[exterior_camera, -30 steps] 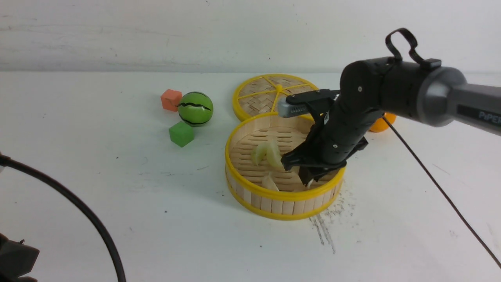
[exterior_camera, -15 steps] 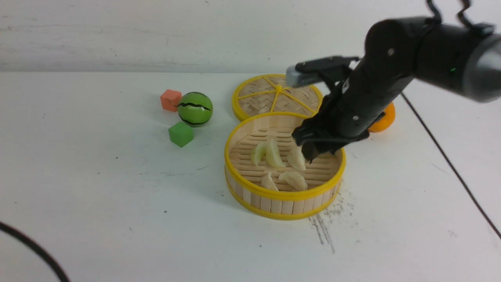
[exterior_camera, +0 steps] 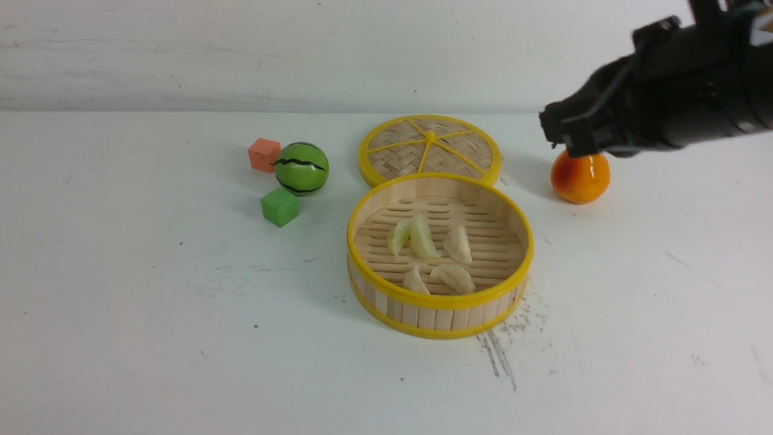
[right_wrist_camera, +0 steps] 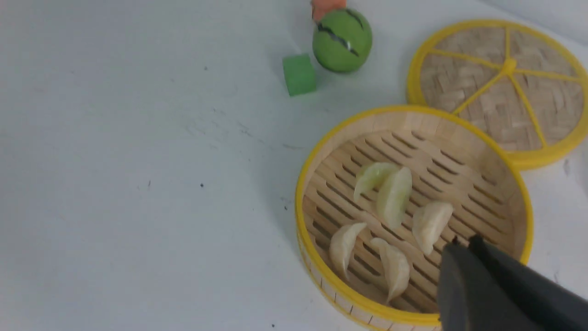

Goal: Put the dumplings into the steamer on the white table.

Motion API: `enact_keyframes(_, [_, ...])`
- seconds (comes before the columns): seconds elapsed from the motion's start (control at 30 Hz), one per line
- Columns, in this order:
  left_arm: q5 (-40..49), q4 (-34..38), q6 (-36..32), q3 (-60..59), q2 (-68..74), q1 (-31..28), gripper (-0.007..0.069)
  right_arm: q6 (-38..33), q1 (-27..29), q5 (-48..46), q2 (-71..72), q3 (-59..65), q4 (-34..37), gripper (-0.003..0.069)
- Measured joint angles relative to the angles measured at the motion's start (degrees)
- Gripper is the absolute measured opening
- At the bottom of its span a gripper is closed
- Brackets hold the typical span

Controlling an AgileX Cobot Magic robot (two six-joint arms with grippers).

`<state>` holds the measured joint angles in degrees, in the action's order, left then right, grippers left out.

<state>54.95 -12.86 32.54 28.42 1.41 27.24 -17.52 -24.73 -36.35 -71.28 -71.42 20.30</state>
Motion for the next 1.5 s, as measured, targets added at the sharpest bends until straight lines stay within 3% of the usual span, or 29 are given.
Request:
enact_keyframes(0.37, [-1.21, 0.00, 0.14, -0.39, -0.32, 0.00, 0.0102, -10.66, 0.00, 20.49, 25.60, 24.48, 11.00, -0.0019])
enact_keyframes(0.7, [-1.25, 0.00, 0.14, -0.39, -0.32, 0.00, 0.0114, -10.98, 0.00, 21.68, 37.55, 28.45, 11.75, -0.0014])
enact_keyframes(1.37, [-1.25, -0.09, 0.19, -0.39, -0.32, 0.00, 0.0136, -10.98, 0.00, 23.16, 38.68, 29.99, 10.93, -0.0004])
enact_keyframes(1.5, [-1.25, -0.14, 0.19, -0.43, -0.32, 0.00, 0.0138, -10.01, 0.69, 28.87, 42.93, 40.20, 10.93, -0.0004])
